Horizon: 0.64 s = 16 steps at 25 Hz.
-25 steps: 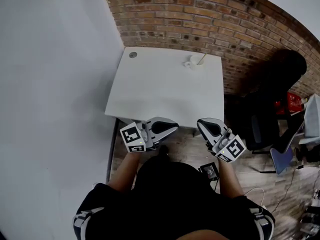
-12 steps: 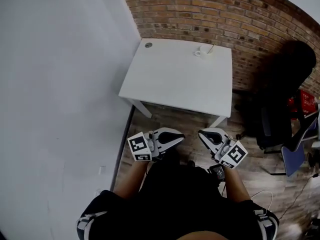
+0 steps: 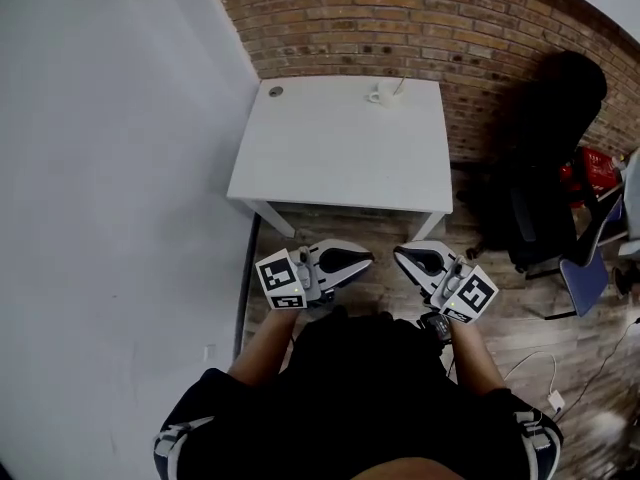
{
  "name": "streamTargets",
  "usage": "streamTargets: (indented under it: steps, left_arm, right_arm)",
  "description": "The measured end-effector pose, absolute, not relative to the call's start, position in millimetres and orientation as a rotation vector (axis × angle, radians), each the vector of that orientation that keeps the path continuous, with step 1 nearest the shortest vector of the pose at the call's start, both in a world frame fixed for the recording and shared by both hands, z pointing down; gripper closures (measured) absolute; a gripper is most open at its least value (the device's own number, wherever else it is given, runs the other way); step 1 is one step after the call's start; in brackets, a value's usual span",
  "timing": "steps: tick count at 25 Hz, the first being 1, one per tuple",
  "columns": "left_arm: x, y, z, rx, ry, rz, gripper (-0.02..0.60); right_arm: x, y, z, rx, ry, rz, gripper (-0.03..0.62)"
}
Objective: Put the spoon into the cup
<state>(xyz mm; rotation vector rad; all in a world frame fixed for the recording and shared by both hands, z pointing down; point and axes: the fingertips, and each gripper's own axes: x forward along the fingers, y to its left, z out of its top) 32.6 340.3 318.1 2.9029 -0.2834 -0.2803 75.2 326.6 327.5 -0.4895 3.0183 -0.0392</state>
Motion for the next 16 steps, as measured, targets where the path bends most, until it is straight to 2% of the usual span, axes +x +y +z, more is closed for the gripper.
streamTargets:
  steps: [16]
  left_arm:
    - [-59, 317, 349, 2.905, -0.211, -0.235, 0.565]
  right_arm:
    - [13, 283, 351, -0.908, 3.020, 0.019, 0.588]
